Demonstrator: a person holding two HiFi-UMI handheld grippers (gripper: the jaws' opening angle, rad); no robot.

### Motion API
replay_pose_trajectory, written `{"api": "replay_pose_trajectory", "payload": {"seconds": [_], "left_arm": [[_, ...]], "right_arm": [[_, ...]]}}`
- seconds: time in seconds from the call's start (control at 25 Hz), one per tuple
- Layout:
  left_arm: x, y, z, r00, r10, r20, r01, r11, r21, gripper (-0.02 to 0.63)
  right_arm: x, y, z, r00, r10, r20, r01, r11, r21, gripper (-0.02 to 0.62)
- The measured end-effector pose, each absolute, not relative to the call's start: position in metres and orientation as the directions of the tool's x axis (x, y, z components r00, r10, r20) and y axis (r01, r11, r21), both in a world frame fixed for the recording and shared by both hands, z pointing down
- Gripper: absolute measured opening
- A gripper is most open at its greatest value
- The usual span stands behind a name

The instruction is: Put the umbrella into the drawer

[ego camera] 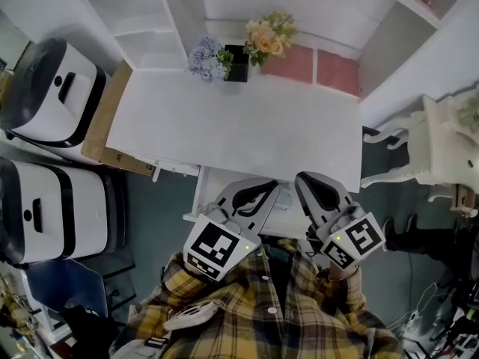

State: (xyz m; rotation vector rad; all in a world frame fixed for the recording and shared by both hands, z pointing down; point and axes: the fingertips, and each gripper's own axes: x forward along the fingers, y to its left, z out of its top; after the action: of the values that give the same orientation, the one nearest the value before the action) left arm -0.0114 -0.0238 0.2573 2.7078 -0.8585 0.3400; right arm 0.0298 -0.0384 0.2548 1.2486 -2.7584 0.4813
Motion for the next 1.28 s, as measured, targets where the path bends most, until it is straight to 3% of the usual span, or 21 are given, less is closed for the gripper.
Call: {"api": "replay_pose_trajectory", "payload": {"seconds": [1.28], "left_arm": [[-0.0032,-0.0282,0.2608,0.833,-0.463,0.304,-0.531,-0.823,0.201,0.02]], "right_arm": [[0.0278,-0.0469,0.2634,-0.654,-0.728,0.208,-0.752,0.593,-0.289,0.017]]}}
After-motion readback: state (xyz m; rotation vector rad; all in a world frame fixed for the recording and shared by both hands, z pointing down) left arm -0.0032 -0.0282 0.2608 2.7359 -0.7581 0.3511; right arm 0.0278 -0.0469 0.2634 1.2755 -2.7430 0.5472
